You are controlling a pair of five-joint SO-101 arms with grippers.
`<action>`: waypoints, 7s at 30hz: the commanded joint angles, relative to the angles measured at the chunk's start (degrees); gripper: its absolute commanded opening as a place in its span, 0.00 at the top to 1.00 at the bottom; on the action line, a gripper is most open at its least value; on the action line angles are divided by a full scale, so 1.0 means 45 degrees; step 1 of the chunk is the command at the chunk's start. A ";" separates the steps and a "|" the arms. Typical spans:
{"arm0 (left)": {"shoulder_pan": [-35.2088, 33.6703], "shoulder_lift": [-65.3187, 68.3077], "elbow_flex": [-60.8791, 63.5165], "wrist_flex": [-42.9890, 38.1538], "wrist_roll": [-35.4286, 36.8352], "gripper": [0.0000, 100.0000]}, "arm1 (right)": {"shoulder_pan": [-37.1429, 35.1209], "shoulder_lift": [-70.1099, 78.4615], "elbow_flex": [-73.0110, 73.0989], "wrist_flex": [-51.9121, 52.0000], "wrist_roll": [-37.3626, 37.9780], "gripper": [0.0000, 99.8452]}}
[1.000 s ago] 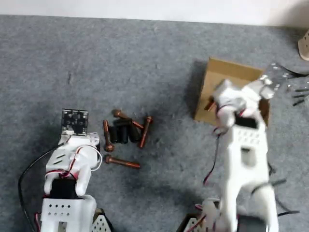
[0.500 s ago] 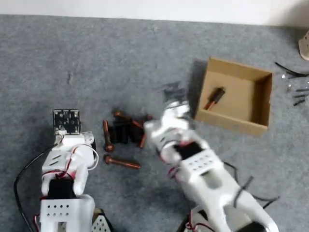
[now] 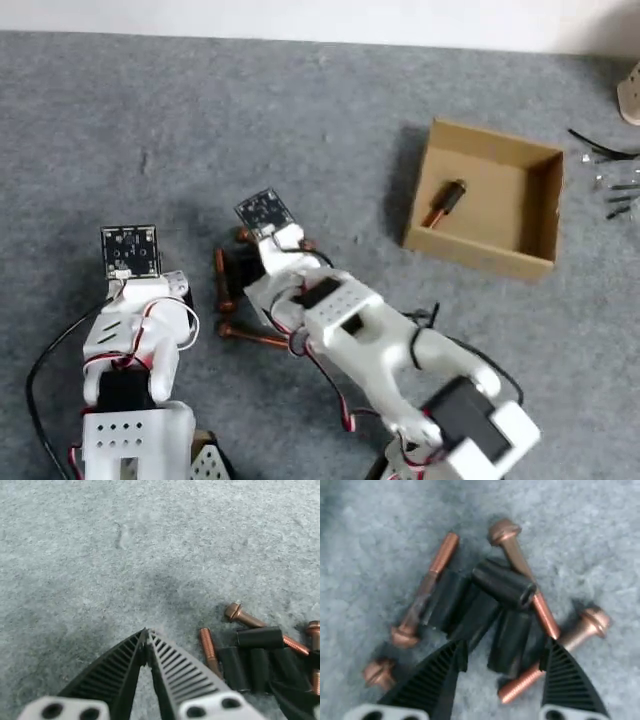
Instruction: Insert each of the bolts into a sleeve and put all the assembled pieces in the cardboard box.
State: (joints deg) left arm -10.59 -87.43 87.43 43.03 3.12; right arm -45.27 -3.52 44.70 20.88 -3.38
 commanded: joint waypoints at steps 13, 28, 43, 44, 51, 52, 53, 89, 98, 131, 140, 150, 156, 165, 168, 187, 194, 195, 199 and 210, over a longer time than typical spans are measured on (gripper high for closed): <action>-0.0088 0.0049 -0.0694 -0.0332 0.0117 0.99 | 0.0186 0.1143 -0.1123 -0.0381 0.0117 0.96; -0.0088 0.0049 -0.0694 -0.0332 0.0117 0.99 | 0.1631 0.0928 -0.0440 -0.0322 0.0137 1.00; 0.0088 0.0166 -0.0654 -0.0684 0.0137 0.99 | 0.2667 -0.8860 0.4562 -0.0205 0.0742 1.00; 0.0283 0.0205 -0.0576 -0.0996 0.0137 0.99 | 0.2882 -0.9446 0.4874 -0.0205 0.0801 1.00; 0.2022 0.0205 0.0576 -0.2989 0.0137 0.99 | 0.3897 -1.1770 0.6496 -0.0205 0.0840 1.00; 0.2237 0.0205 0.0537 -0.2989 0.0137 0.99 | 0.3995 -1.1829 0.6613 -0.0205 0.0840 1.00; 0.2471 0.0205 0.0459 -0.2989 0.0137 0.99 | 0.4093 -1.1849 0.6691 -0.0205 0.0840 1.00; 0.2413 1.3861 -0.7922 -0.1133 0.5783 0.79 | 0.5011 -1.1849 0.8195 -0.2569 0.0860 1.00; 0.2120 1.3236 -0.8215 0.1309 0.0410 0.80 | 0.5031 -1.1849 0.8215 -0.2569 0.0860 1.00; 0.1553 1.3626 -0.7805 0.1582 0.1153 0.91 | 0.5245 -1.1849 0.8234 -0.2569 0.0860 1.00; 0.2491 1.3626 -0.7512 0.1504 0.1133 0.83 | 0.5441 -1.1849 0.8234 -0.2569 0.0860 1.00; 0.1592 1.5814 -0.8977 0.1758 0.1172 0.83 | 0.5519 -1.1849 0.8254 -0.2569 0.0860 1.00; 0.1455 1.4857 -0.8879 0.2208 0.1153 0.83 | 0.5519 -1.1849 0.8254 -0.2569 0.0860 1.00; 0.1377 1.2493 -0.7394 0.1875 0.1114 0.83 | 0.5519 -1.1849 0.8254 -0.2569 0.0860 1.00; 0.1377 1.2474 -0.7140 0.1465 0.1114 0.83 | 0.5519 -1.1849 0.8254 -0.2569 0.0860 1.00; 0.0967 1.7612 -0.9504 0.1504 0.1114 0.83 | 0.5519 -1.1849 0.8274 -0.2569 0.0860 1.00; 0.1866 1.7768 -0.9407 0.1504 0.1114 0.83 | 0.5519 -1.1849 0.8274 -0.2569 0.0860 1.00; 0.1924 1.7768 -0.9407 0.1504 0.1114 0.83 | 0.5519 -1.1849 0.8274 -0.2569 0.0860 1.00; 0.1827 1.8178 -0.9504 0.1426 0.1133 0.83 | 0.5519 -1.1849 0.8274 -0.2569 0.0860 1.00; 0.1768 2.1812 -1.3021 0.4474 0.1114 0.85 | 0.5519 -1.1849 0.8274 -0.2569 0.0860 1.00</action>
State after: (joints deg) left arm -3.30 6.02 33.36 59.30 8.22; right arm -21.36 -55.38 82.15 11.47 -0.31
